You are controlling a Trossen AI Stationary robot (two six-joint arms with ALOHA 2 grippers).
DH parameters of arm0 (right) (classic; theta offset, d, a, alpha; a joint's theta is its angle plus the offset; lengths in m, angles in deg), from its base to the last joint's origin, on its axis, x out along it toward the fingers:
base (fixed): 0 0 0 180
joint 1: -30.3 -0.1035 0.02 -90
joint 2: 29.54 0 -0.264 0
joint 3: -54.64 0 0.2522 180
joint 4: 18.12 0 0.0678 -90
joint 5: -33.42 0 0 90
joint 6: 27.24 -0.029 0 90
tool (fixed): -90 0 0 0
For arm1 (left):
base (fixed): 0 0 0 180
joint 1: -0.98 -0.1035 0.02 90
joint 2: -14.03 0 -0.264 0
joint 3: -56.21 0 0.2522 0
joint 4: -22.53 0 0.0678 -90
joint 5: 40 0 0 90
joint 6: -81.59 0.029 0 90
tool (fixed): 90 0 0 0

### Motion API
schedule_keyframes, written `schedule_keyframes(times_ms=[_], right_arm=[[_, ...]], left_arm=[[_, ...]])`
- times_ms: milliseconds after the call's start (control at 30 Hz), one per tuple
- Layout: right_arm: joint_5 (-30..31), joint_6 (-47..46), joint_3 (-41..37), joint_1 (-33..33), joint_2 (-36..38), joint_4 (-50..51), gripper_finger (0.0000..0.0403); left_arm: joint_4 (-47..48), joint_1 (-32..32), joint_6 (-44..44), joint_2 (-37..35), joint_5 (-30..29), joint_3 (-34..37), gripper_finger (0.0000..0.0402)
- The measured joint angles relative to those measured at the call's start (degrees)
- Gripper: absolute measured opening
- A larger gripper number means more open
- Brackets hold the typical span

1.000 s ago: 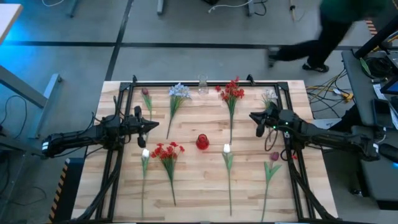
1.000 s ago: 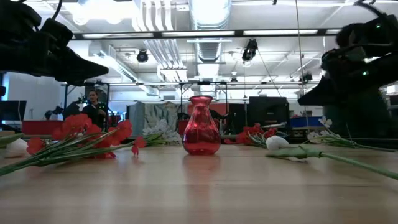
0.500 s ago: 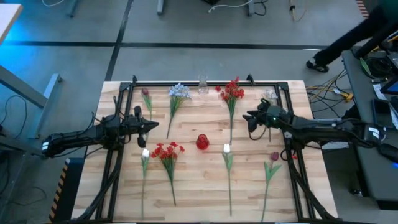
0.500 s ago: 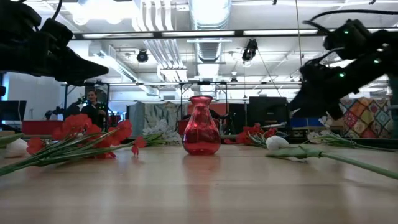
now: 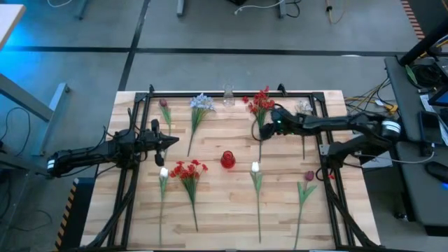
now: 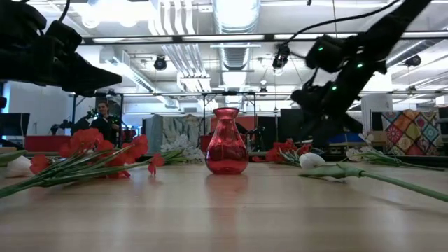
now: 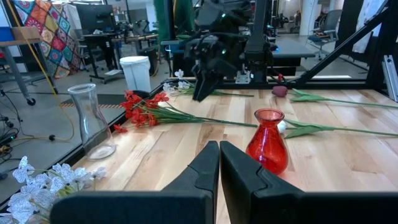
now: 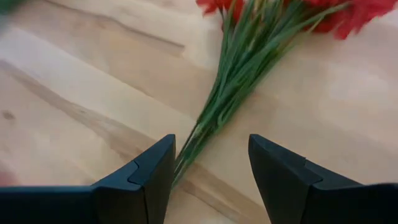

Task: Sort flowers into vase by color
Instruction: Put the right white flowers into the transparent flower vase

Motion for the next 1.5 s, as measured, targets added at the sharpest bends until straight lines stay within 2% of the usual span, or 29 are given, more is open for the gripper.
schedule_keyframes(times_ms=[167,300,433,533,733,967,1100,1233,1500], right_arm=[[-4.12,-0.16,7.31,0.00,-7.98,2.58,0.0194],[-4.23,1.43,13.93,0.37,-11.77,9.44,0.0194],[-4.95,4.26,19.33,1.66,-12.72,20.21,0.0194],[-5.30,4.31,20.98,2.83,-10.74,29.31,0.0188],[-4.25,0.37,18.22,6.09,-2.05,41.32,0.0163],[-2.58,-1.60,10.98,13.96,3.89,44.51,0.0145],[2.61,-0.22,9.62,19.12,3.88,44.46,0.0158],[4.70,-0.42,9.58,22.64,2.33,44.04,0.0184],[1.52,0.26,9.55,30.37,-5.04,40.56,0.0204]], left_arm=[[0.00,0.01,-0.01,0.00,0.00,0.00,0.0000],[0.01,-0.01,-0.01,-0.02,0.00,0.00,0.0000],[0.02,0.00,0.00,-0.02,0.00,0.00,0.0000],[0.02,0.00,-0.01,-0.01,0.00,0.01,0.0000],[0.02,0.01,-0.01,-0.02,0.00,0.00,0.0000],[0.02,-0.01,0.00,-0.02,0.00,0.00,0.0000],[0.02,0.01,0.00,-0.02,0.00,0.02,0.0000],[0.02,0.00,-0.01,0.00,0.00,0.00,0.0000],[0.02,0.00,-0.01,-0.01,0.00,0.00,0.0000]])
